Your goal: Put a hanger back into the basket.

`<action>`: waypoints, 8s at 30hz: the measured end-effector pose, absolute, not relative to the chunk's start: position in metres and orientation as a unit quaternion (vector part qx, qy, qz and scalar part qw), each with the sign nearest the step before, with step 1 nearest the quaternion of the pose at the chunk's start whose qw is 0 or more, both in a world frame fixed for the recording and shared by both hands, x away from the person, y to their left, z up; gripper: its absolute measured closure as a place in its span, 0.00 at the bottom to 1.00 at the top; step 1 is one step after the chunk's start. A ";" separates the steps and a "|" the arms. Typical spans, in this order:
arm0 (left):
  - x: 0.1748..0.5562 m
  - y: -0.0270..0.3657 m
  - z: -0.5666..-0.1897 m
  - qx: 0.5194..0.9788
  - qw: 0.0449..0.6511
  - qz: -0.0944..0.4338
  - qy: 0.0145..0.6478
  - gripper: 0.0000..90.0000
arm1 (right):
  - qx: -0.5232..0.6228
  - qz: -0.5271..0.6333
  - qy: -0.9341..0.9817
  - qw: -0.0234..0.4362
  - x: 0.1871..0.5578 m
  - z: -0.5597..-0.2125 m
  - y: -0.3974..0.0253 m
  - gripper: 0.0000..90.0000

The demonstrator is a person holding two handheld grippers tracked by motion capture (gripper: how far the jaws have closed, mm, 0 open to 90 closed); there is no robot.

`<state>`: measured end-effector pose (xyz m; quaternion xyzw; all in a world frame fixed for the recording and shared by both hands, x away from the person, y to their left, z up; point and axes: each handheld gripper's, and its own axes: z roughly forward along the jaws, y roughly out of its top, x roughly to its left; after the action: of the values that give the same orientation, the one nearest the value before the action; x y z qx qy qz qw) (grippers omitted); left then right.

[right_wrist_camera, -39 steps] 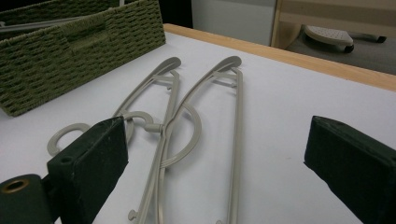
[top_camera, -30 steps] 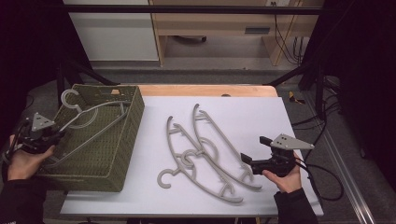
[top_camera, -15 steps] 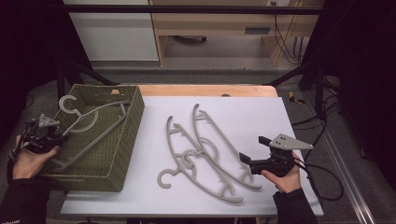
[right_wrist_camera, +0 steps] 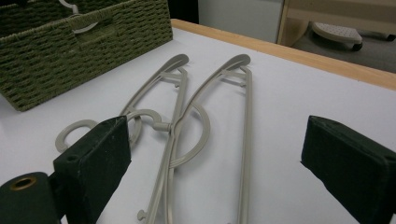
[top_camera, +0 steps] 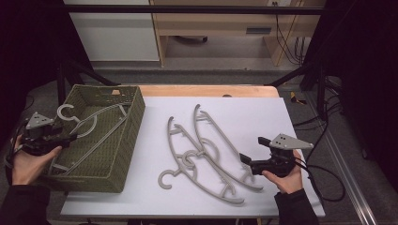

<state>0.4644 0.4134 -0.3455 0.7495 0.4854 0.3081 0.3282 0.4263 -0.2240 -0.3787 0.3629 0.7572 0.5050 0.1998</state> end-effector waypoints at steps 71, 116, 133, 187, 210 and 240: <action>0.406 0.262 -0.366 0.780 0.483 0.241 0.317 0.15 | 0.344 0.241 0.906 0.053 0.468 -0.449 -0.158 0.80; 0.400 0.251 -0.363 0.801 0.469 0.248 0.277 0.15 | 0.249 0.406 0.879 -0.021 0.443 -0.381 -0.177 0.92; 0.395 0.220 -0.373 0.849 0.420 0.246 0.204 0.14 | 0.165 0.387 0.903 -0.083 0.429 -0.381 -0.150 0.92; 0.382 0.186 -0.394 0.898 0.311 0.307 0.052 0.88 | 0.131 0.433 0.888 -0.078 0.426 -0.372 -0.160 0.88; 0.388 0.191 -0.381 0.887 0.337 0.262 0.178 0.91 | 0.286 0.529 0.793 0.096 0.437 -0.364 -0.202 0.37; 0.415 0.234 -0.299 0.814 0.401 0.297 0.299 0.90 | 0.387 0.524 0.740 0.167 0.438 -0.371 -0.245 0.15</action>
<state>0.4149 0.2345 -0.2987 0.8138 0.2986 0.2967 0.4006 0.4380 -0.2454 -0.3710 0.3873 0.7401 0.5236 0.1673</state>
